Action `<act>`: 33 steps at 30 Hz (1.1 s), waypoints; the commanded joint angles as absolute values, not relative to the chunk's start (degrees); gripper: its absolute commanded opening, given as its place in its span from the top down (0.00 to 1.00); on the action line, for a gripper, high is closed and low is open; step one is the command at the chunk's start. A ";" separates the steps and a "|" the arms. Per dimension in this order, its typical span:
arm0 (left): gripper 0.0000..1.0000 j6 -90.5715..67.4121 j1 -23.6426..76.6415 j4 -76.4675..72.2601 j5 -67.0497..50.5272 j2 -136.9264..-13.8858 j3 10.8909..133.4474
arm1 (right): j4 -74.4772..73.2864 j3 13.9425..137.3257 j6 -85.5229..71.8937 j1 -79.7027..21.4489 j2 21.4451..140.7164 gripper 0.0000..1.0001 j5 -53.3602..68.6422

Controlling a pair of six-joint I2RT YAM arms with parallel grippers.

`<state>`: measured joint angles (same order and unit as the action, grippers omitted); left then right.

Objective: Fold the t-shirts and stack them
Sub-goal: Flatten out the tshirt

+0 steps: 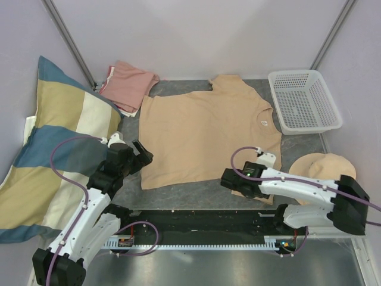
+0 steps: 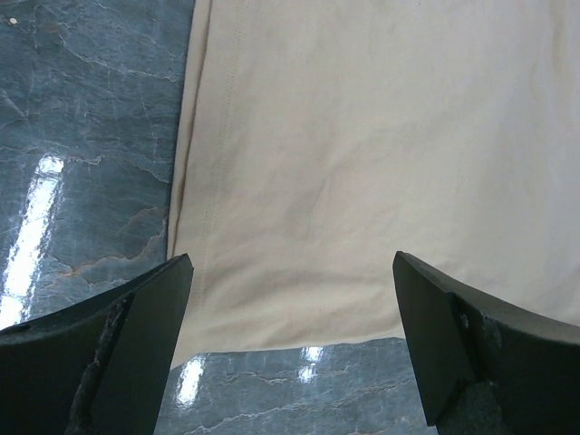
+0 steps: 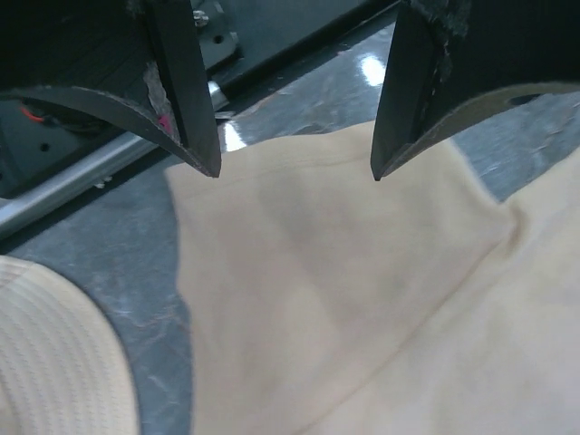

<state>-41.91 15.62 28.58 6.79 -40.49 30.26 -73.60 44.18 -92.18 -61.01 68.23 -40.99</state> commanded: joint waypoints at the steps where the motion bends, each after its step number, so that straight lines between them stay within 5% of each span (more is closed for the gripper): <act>1: 0.00 -39.73 15.82 27.16 5.63 -39.20 29.97 | -73.75 49.92 -99.67 -65.48 77.67 0.24 -46.14; 21: 0.00 -40.16 15.82 28.30 7.73 -40.60 29.97 | -54.58 54.49 -80.52 -66.36 86.57 0.24 -48.77; 33: 0.05 -54.03 19.67 34.80 10.88 -44.30 26.81 | -55.20 59.24 -72.87 -66.45 77.35 0.24 -53.61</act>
